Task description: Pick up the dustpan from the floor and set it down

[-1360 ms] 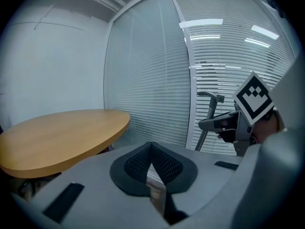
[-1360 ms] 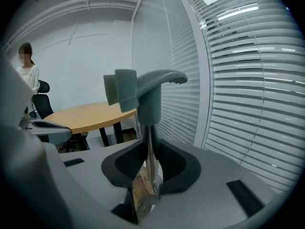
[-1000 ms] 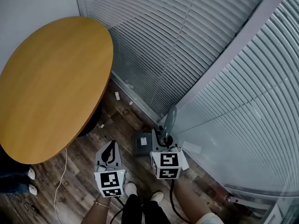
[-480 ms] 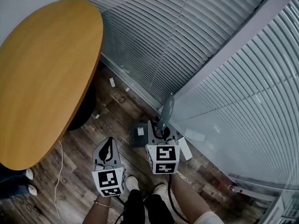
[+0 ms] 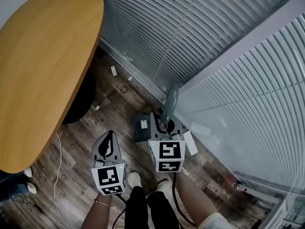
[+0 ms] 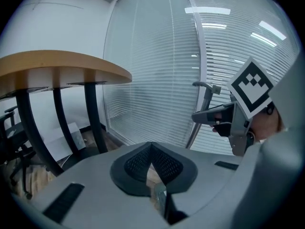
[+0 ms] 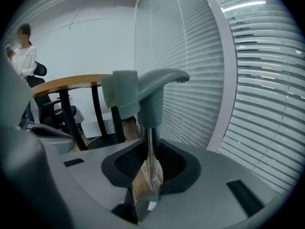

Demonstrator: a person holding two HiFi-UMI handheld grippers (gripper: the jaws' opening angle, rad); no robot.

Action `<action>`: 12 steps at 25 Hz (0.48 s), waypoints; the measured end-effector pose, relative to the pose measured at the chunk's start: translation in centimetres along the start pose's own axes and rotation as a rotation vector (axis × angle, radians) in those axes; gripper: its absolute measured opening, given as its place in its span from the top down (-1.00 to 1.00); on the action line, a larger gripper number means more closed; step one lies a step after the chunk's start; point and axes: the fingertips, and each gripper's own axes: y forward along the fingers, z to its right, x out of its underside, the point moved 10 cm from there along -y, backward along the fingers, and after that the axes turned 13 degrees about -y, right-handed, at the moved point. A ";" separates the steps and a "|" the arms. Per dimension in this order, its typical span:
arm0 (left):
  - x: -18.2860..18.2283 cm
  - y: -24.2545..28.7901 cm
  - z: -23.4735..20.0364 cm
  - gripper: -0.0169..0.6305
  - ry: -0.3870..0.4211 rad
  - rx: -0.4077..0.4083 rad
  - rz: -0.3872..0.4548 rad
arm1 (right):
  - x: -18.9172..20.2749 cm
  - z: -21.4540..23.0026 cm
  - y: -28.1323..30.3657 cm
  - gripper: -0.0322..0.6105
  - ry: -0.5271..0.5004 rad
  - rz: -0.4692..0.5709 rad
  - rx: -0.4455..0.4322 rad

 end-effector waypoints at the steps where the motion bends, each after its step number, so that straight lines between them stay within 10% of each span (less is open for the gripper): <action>1: 0.0 0.1 -0.1 0.91 -0.002 -0.001 -0.001 | 0.0 0.0 0.1 0.59 0.001 0.000 0.002; 12: 0.7 1.0 0.0 0.91 -0.006 0.007 -0.013 | 0.0 1.2 1.8 0.59 0.024 -0.002 0.015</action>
